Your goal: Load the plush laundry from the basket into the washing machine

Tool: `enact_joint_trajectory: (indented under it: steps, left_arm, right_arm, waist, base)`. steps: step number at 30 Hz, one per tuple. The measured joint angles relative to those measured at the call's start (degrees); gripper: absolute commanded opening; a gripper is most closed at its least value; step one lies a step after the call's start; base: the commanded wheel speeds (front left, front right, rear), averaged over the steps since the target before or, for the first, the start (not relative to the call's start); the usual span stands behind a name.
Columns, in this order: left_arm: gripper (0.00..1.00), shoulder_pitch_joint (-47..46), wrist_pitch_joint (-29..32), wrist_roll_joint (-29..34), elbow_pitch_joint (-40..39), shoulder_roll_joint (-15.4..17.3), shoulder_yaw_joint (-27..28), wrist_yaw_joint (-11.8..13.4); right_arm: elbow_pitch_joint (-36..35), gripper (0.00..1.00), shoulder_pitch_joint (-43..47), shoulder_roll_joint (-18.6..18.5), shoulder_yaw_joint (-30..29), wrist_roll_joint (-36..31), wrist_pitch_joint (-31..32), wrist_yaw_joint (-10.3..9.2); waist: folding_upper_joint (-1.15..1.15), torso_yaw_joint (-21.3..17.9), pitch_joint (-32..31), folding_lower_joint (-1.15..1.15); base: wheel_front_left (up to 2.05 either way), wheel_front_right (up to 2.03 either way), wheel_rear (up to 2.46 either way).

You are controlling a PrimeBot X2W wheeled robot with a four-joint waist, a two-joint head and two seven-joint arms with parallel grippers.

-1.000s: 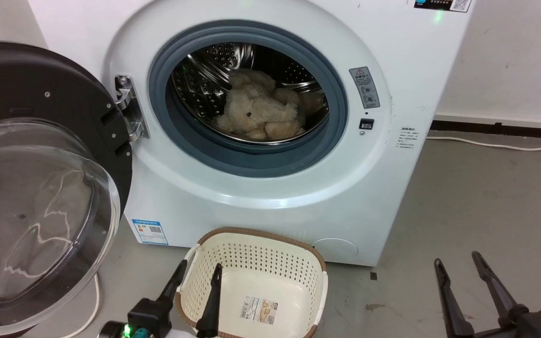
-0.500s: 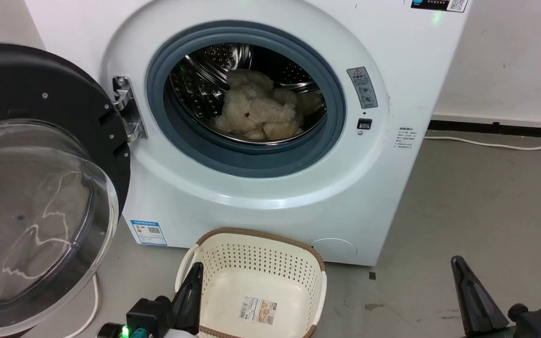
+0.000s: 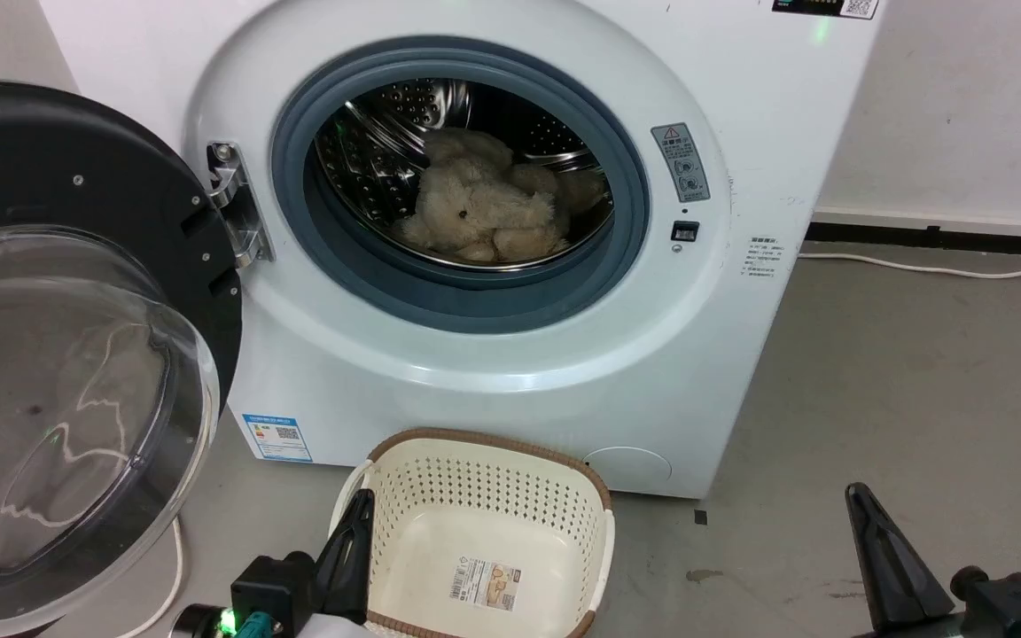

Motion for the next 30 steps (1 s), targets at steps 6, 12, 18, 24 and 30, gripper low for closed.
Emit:
enact_joint_trajectory:
  steps: [6,12,18,24,30]
  left_arm:
    - [0.00,-0.02,0.77,0.46,-0.52,-0.03,0.56,0.07]
    - [0.00,-0.04,1.53,1.00,-1.05,-0.07,1.19,0.23]
    - [0.00,-0.07,2.20,1.45,-1.57,-0.11,1.68,0.24]
    - [0.00,-0.10,2.94,2.05,-2.08,-0.21,2.18,0.33]
    - [0.00,-0.12,3.53,2.83,-2.65,-0.29,2.80,0.51]
  right_arm:
    - [0.09,0.00,-0.62,0.00,0.09,-0.20,0.89,0.00]
    - [0.24,0.00,-1.08,0.00,0.16,-0.34,1.49,0.00]
    - [0.36,0.00,-1.14,0.00,0.24,-0.51,2.22,0.00]
    - [0.51,0.00,-1.87,0.01,0.34,-0.89,2.94,0.00]
    - [0.64,0.00,-2.18,0.01,0.43,-0.91,3.52,0.00]
  waist:
    - [0.00,-0.11,0.12,0.00]
    - [0.00,-0.22,0.24,0.00]
    - [0.00,-0.33,0.35,0.00]
    - [0.00,-0.45,0.48,0.00]
    - [0.00,-0.56,0.59,0.00]
  base:
    - [0.00,0.00,0.00]
    - [0.00,0.00,0.00]
    - [0.00,0.00,0.00]
    - [0.00,0.00,0.00]
    - [0.00,0.00,0.00]
